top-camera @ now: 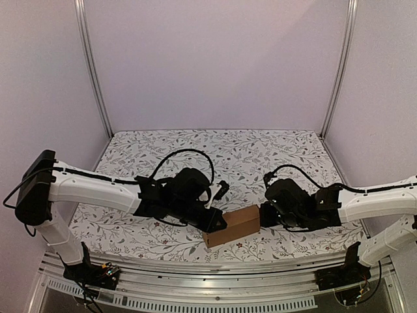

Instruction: Fold the paper box

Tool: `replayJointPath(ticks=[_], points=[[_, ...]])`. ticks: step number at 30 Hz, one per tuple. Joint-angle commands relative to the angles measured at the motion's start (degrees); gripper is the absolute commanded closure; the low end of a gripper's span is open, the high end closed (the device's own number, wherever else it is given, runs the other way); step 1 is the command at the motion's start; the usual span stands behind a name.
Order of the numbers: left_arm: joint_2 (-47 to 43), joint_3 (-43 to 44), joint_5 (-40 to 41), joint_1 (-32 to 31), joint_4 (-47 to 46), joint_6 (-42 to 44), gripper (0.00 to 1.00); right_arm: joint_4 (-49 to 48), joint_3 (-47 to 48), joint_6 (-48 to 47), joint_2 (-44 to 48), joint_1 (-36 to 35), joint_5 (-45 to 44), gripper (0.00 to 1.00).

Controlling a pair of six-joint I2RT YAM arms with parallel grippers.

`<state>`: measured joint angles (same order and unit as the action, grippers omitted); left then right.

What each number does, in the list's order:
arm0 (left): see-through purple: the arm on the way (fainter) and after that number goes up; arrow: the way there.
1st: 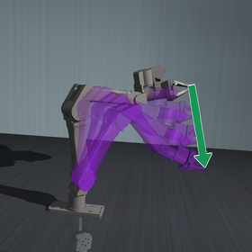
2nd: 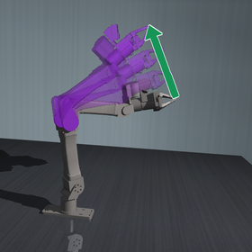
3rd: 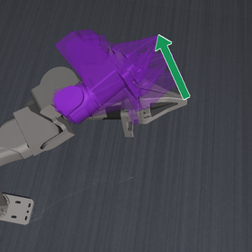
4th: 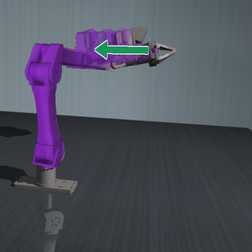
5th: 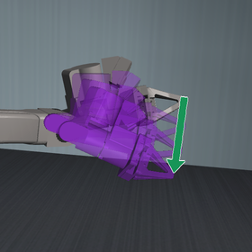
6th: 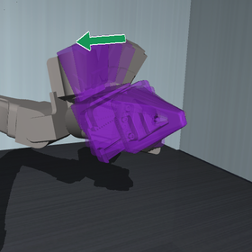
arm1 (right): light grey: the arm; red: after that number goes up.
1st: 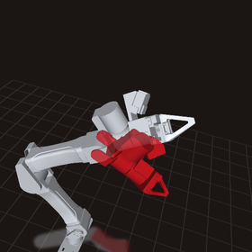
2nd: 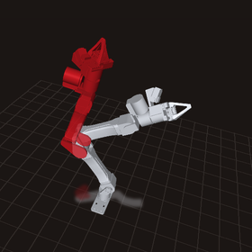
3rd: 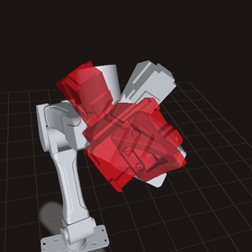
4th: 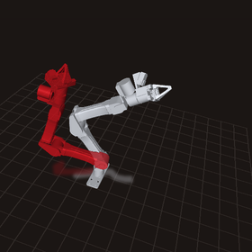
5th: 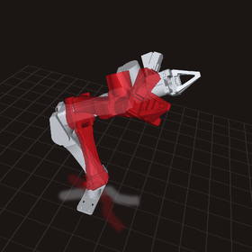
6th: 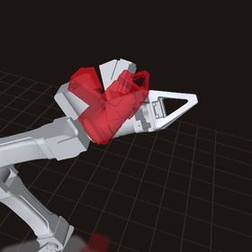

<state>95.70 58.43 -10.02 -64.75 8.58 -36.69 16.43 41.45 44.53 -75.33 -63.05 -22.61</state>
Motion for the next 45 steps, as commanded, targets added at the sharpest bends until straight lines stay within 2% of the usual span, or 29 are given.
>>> replayJointPath(ticks=[1,5,10,15,19,25,30,36,45], points=[[1.3,-1.2,2.0,0.3,7.9,0.7,1.00,7.8,0.5,0.0,2.0,-0.4,-0.6,1.00],[0.1,0.5,3.7,0.4,9.6,1.2,1.00,12.4,5.1,-3.0,3.9,-0.5,-3.4,1.00],[-2.8,3.7,5.9,0.9,12.8,1.5,1.00,16.1,8.7,-6.5,5.9,-0.4,-1.4,1.00],[-7.0,6.0,7.9,1.9,15.1,2.2,1.00,15.8,7.2,-7.7,8.0,-0.8,4.8,1.00],[-10.0,6.7,9.4,3.6,16.3,3.5,1.00,12.0,3.8,-5.0,7.7,-2.5,7.5,1.00],[-10.7,5.8,9.8,7.7,16.7,3.9,1.00,4.8,-0.5,0.6,3.6,-5.2,8.0,1.00],[-9.6,3.3,7.5,10.8,13.1,2.8,1.00,0.8,-0.4,3.7,-2.3,-5.5,7.8,1.00],[-7.4,2.2,5.2,11.6,12.1,1.7,1.00,-2.6,1.0,7.2,-7.3,-5.4,3.5,1.00],[-8.4,-0.9,5.9,12.7,12.3,1.3,1.00,-4.7,7.0,6.8,-13.0,-5.5,-1.2,0.99]])
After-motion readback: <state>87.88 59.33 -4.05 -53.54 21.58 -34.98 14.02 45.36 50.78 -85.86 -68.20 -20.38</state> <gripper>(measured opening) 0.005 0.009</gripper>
